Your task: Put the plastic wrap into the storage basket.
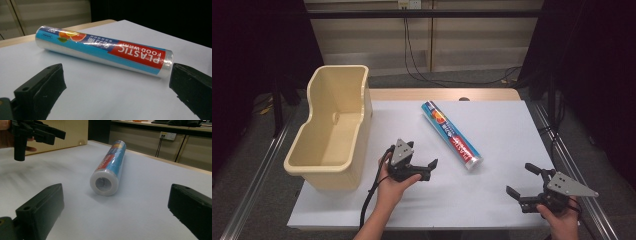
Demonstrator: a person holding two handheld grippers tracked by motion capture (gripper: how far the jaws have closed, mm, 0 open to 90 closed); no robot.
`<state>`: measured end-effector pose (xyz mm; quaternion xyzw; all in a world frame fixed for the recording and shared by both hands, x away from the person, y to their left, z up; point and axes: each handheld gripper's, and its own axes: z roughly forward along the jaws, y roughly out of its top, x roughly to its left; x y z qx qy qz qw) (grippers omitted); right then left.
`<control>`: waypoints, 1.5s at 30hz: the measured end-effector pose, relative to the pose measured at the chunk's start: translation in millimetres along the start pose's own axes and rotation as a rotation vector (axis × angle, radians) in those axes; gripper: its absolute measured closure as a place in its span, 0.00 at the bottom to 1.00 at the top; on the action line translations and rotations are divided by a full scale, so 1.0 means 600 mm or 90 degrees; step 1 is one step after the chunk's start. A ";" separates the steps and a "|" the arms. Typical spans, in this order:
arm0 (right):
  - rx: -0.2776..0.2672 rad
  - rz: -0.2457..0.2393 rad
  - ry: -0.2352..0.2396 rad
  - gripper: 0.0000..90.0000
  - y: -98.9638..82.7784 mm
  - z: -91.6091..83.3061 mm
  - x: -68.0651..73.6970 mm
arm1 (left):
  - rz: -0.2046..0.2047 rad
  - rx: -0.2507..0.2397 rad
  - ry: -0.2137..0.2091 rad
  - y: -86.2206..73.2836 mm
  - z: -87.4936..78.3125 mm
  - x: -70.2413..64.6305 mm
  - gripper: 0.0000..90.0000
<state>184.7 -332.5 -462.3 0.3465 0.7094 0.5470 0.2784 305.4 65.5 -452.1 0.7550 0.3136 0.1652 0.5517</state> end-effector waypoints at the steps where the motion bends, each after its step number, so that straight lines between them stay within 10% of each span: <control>1: 0.000 0.000 0.000 0.00 0.000 0.000 0.000 | 0.000 0.000 0.000 0.000 0.000 0.000 0.00; 22: 0.002 0.001 0.003 0.00 -0.002 0.000 -0.002 | -0.015 0.063 0.002 0.035 0.116 -0.014 0.00; 45: 0.005 -0.001 0.004 0.00 -0.004 0.000 -0.002 | -0.035 0.084 0.024 0.055 0.173 -0.026 0.00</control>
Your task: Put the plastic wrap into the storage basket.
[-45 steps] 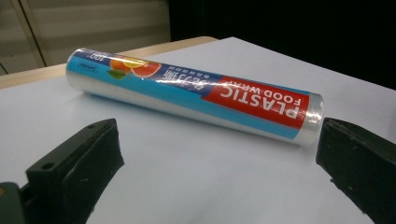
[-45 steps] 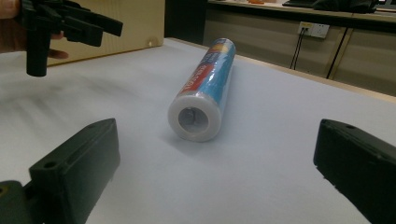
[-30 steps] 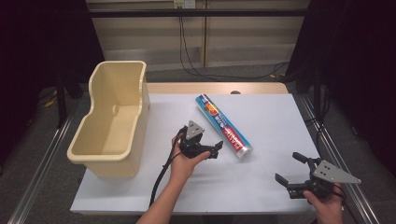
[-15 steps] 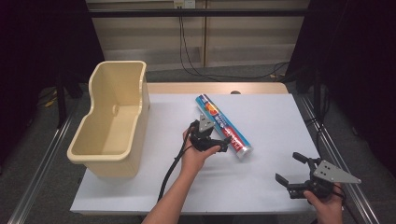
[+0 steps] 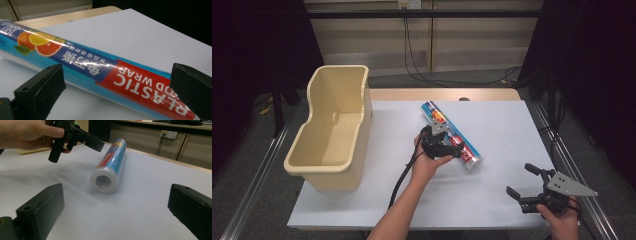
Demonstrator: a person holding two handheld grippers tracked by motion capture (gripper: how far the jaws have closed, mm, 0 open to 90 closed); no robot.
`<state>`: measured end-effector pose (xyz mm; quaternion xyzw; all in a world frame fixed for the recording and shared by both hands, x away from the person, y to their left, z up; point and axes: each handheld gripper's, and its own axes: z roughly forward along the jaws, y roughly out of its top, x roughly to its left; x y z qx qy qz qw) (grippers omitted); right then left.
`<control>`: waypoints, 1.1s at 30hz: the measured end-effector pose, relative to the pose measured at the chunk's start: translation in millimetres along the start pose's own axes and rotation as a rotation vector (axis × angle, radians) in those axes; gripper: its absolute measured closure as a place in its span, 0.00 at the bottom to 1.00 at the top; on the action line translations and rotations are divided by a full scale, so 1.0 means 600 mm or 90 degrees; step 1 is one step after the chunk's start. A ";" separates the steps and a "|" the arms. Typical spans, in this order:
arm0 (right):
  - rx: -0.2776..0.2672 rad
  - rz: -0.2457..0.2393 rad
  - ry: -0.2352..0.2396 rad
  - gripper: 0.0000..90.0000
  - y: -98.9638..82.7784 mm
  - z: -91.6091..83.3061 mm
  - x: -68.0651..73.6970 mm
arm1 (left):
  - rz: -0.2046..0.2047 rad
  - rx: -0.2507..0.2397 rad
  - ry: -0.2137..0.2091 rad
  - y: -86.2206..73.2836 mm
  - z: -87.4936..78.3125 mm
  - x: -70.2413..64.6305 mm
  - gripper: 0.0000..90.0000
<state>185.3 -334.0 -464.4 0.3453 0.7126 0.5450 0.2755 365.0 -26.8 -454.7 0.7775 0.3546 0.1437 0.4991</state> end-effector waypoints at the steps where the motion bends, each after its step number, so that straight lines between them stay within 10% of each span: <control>1: 0.000 0.000 0.001 0.00 0.000 0.000 0.000 | 0.000 0.000 0.000 0.000 0.000 0.000 0.00; 4: 0.000 0.002 0.003 0.00 -0.001 0.000 -0.001 | 0.014 -0.008 -0.007 0.003 0.006 -0.007 0.08; 15: 0.003 0.001 0.007 0.00 -0.002 0.002 -0.002 | 0.001 0.004 -0.008 0.005 0.011 -0.001 0.86; 33: 0.006 -0.001 0.006 0.01 -0.004 0.001 -0.005 | 0.010 0.022 -0.040 0.016 0.056 -0.039 0.92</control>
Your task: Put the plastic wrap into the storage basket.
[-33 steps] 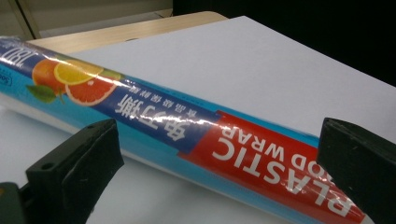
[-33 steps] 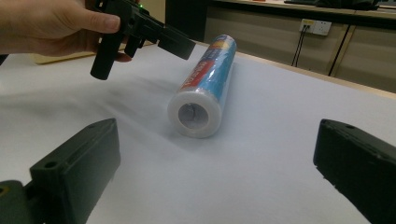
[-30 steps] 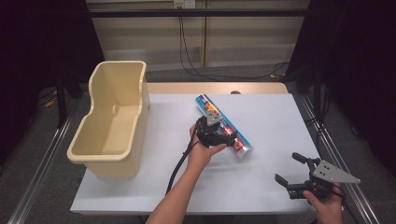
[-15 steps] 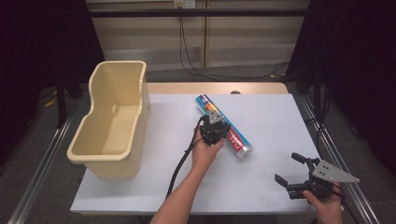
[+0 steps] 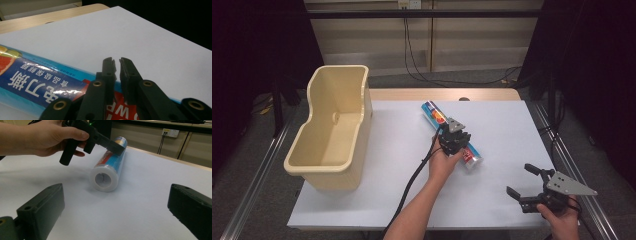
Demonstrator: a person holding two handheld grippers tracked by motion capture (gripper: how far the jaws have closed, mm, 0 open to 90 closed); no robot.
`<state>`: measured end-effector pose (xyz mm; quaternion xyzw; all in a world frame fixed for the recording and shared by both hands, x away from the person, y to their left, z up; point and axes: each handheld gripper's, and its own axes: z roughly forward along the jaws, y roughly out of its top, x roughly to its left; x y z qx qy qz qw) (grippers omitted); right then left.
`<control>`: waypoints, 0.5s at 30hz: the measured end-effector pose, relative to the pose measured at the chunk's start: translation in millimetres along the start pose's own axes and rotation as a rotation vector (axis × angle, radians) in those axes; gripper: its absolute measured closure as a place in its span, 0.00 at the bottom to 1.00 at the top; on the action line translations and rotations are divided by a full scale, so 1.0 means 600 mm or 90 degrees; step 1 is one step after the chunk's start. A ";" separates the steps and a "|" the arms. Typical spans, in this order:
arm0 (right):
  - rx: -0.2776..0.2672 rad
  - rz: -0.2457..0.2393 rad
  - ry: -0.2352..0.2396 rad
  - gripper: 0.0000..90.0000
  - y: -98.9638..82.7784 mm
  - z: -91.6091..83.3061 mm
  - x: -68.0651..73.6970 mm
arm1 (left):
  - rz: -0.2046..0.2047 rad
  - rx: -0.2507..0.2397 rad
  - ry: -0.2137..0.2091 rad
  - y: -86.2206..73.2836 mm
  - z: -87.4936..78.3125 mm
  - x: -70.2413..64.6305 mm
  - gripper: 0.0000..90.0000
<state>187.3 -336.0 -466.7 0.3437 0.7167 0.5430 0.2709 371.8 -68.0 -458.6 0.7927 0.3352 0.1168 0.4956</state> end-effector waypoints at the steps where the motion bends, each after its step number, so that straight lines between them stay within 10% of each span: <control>1: 0.000 0.001 -0.001 0.01 0.000 0.000 0.000 | 0.001 0.004 0.003 0.001 -0.002 0.000 0.93; 6: 0.007 0.001 -0.004 0.01 -0.002 0.000 -0.003 | 0.000 0.020 0.022 -0.001 -0.028 0.003 0.97; 15: 0.007 -0.002 -0.009 0.01 0.003 0.003 -0.001 | -0.082 0.089 0.083 -0.020 -0.122 0.048 0.92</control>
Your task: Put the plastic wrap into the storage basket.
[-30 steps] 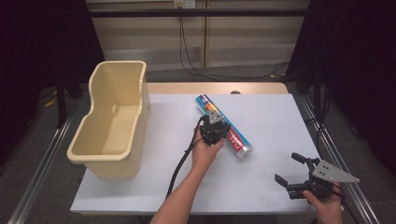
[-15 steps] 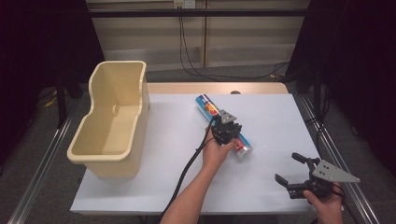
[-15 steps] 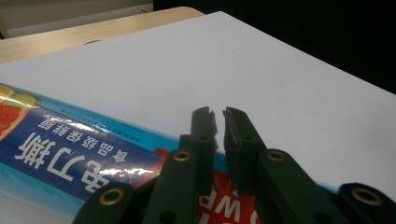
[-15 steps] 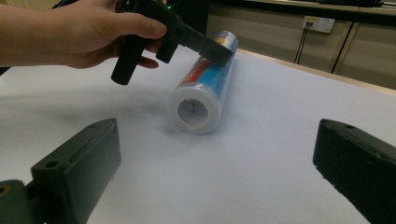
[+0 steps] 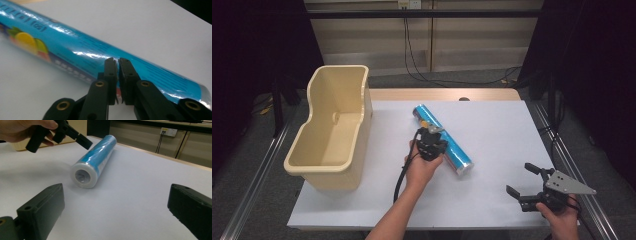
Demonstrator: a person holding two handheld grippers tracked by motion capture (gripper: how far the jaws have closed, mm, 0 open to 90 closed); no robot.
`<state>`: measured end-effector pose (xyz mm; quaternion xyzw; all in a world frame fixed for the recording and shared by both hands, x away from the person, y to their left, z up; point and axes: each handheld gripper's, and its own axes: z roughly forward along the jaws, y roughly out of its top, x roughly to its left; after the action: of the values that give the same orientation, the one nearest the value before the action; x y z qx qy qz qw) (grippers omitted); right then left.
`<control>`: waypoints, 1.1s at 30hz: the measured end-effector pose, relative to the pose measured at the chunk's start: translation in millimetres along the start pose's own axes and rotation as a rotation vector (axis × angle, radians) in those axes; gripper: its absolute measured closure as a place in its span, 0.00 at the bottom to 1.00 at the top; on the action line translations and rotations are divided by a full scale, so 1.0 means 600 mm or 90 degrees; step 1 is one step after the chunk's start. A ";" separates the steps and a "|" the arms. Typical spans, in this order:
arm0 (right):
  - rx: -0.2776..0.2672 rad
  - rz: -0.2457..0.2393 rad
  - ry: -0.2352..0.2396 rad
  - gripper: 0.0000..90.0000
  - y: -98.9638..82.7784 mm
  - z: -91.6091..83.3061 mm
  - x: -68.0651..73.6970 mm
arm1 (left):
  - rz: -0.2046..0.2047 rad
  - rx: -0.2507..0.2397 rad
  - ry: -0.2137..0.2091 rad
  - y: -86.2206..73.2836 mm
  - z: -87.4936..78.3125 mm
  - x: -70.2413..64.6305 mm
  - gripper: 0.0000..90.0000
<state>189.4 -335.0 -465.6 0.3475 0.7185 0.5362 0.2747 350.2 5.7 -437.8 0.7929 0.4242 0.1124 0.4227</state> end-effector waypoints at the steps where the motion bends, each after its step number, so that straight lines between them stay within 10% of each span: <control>1: 0.000 0.000 0.000 0.01 0.001 0.001 0.000 | 0.000 0.000 0.000 0.000 0.000 0.000 0.87; 13: 0.004 -0.008 0.001 0.01 0.002 0.005 0.004 | -0.121 0.041 0.098 0.015 -0.027 0.049 0.19; 23: 0.004 -0.007 0.002 0.01 0.001 0.005 0.003 | -0.201 0.097 0.122 0.017 -0.007 0.073 0.08; 33: 0.006 -0.007 0.004 0.01 -0.001 0.004 0.001 | -0.221 0.155 0.141 0.015 0.042 0.069 0.01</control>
<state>191.0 -333.1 -467.0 0.3431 0.7236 0.5324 0.2742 394.3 20.2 -453.7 0.7359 0.6084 0.0725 0.2881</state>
